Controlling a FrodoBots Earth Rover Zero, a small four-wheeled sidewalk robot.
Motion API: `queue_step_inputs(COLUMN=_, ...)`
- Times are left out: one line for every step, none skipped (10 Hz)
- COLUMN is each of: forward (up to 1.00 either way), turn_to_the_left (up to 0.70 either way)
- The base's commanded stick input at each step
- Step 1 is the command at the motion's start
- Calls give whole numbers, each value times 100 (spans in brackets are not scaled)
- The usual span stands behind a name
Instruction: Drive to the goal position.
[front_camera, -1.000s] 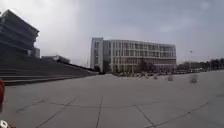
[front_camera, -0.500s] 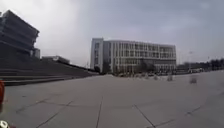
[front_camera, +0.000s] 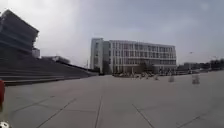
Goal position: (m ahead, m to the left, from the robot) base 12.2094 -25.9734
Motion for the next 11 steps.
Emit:
queue_step_inputs(forward=85, turn_to_the_left=0)
queue_step_inputs(forward=85, turn_to_the_left=0)
queue_step_inputs(forward=85, turn_to_the_left=0)
queue_step_inputs(forward=85, turn_to_the_left=0)
queue_step_inputs(forward=85, turn_to_the_left=0)
queue_step_inputs(forward=85, turn_to_the_left=-15)
queue_step_inputs(forward=85, turn_to_the_left=-31)
queue_step_inputs(forward=85, turn_to_the_left=-34)
queue_step_inputs(forward=85, turn_to_the_left=-34)
queue_step_inputs(forward=85, turn_to_the_left=-34)
queue_step_inputs(forward=85, turn_to_the_left=-34)
